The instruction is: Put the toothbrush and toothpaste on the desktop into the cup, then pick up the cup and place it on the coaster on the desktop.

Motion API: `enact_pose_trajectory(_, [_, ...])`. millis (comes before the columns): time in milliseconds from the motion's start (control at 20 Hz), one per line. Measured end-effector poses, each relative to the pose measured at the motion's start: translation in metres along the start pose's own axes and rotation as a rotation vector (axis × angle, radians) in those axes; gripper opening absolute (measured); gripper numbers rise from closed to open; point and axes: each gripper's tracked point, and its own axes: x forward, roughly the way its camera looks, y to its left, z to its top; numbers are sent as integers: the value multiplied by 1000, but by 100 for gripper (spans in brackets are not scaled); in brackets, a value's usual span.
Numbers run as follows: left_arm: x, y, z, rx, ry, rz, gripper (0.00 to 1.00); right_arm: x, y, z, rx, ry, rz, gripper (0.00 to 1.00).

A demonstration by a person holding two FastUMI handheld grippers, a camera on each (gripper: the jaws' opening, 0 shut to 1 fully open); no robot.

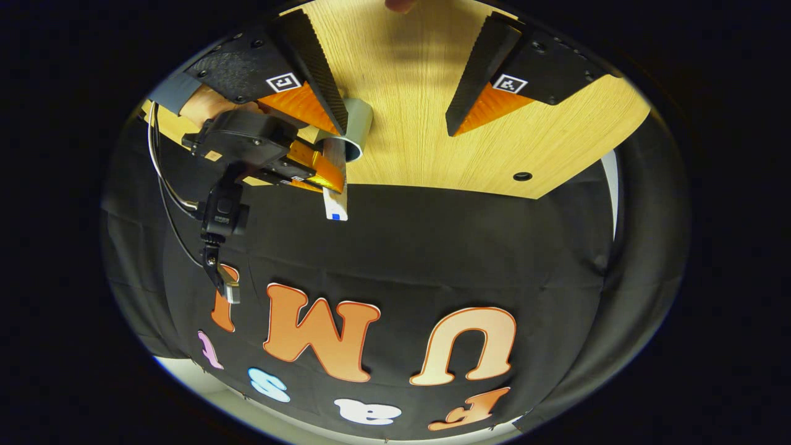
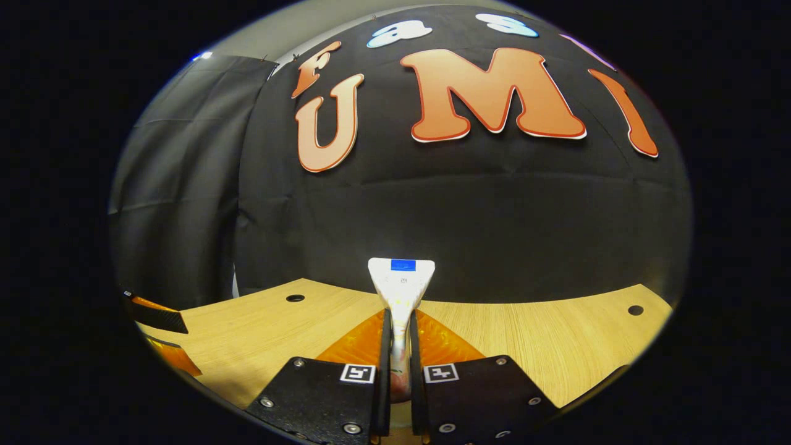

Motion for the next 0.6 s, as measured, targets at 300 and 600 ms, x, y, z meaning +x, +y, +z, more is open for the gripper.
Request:
enact_pose_trajectory(300, [6,-21,-9,0,63,-44,96,-19,-7,2,5,58,4,17])
enact_pose_trajectory(600, [27,-44,-13,36,138,-83,96,-46,-22,35,11,55,1,26])
